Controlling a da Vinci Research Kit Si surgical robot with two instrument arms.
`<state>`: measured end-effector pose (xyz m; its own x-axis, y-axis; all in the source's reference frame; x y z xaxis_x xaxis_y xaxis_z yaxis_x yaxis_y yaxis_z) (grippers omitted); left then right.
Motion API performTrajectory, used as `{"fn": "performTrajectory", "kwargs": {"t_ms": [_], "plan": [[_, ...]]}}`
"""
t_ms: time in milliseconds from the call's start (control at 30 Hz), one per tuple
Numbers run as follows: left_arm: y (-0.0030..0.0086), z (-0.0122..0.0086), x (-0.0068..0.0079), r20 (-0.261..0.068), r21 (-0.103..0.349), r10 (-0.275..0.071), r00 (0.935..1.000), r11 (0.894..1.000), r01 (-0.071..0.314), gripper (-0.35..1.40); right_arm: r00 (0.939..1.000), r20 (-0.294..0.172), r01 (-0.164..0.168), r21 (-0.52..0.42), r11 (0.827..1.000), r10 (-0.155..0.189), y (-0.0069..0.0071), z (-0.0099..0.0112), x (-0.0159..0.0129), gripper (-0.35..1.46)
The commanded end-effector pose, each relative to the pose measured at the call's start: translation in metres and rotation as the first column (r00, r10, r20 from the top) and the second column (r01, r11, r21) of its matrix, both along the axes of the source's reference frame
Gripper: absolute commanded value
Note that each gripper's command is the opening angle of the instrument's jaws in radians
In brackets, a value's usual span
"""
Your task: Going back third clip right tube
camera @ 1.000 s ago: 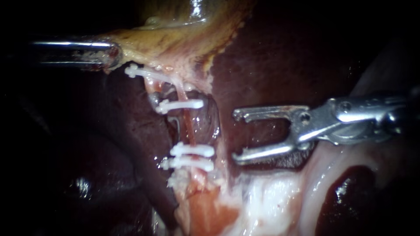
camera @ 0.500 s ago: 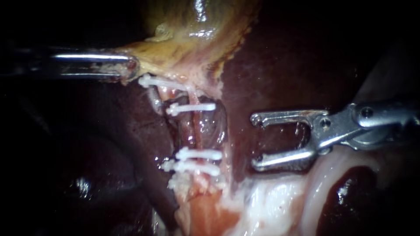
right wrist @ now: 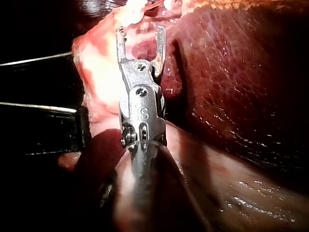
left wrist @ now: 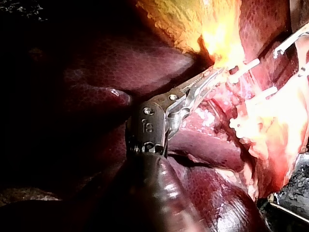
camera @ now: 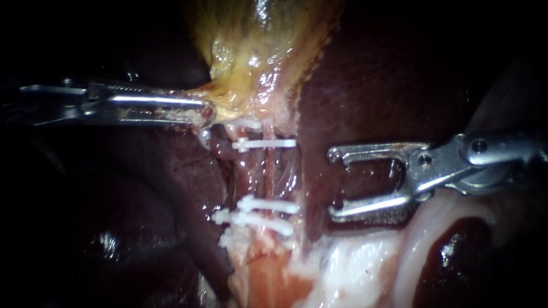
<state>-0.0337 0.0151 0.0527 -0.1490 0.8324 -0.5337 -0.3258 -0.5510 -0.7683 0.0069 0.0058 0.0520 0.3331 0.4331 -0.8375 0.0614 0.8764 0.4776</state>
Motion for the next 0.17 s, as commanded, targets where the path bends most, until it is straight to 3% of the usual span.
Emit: {"fn": "performTrajectory", "kwargs": {"t_ms": [33,167], "plan": [[0.0000,-0.0001,0.0000,0.000,0.001,0.000,1.0000,1.000,0.000,-0.35,1.0000,0.000,0.000,0.000,1.000,0.000,0.0000,0.0000,0.0000,0.50],[0.0001,-0.0001,0.0002,0.001,0.001,0.001,1.0000,1.000,-0.001,-0.35,1.0000,0.000,0.000,0.000,1.000,0.000,0.0000,-0.0001,0.0000,0.50]]}}
